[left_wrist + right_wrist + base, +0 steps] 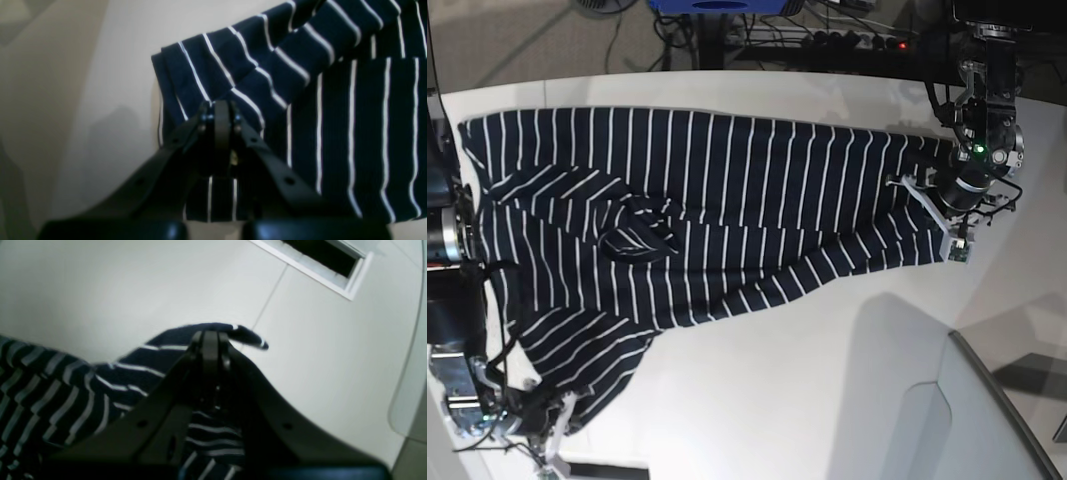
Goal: Layout the t-shirt on the table in an organized manner, then fold the t-shirt properly
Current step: 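Pull the bunched fabric with the right gripper away from the left gripper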
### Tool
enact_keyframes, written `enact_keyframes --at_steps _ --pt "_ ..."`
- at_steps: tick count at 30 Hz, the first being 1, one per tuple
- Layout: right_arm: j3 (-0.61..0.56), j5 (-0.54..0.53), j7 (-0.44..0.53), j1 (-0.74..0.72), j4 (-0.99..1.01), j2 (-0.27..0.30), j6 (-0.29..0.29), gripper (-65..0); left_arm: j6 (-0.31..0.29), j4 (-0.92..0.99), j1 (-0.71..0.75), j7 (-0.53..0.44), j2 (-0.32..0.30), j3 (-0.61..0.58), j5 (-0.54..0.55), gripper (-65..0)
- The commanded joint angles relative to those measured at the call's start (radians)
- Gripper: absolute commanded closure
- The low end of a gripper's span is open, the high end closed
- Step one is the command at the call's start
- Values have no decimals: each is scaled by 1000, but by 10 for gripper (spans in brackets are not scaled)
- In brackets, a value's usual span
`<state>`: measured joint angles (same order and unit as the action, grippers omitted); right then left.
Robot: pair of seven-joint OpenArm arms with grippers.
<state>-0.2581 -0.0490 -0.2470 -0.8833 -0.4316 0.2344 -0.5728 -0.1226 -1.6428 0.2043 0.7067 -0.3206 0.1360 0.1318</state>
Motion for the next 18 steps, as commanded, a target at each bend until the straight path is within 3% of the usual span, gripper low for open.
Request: enact_keyframes --at_steps 1,4,14,18 --pt "12 -15 22 -37 -17 6 9 -3 5 -17 -7 -19 -12 6 -4 0" --pt "69 -12 18 -32 -17 4 23 -3 5 -15 -7 -19 -12 6 -5 0" --pt "33 -10 10 57 -17 3 27 -2 5 -7 -7 -19 -12 6 -7 0" --pt "33 -13 -51 91 -28 3 27 -2 5 -6 -7 -19 -12 6 -8 0"
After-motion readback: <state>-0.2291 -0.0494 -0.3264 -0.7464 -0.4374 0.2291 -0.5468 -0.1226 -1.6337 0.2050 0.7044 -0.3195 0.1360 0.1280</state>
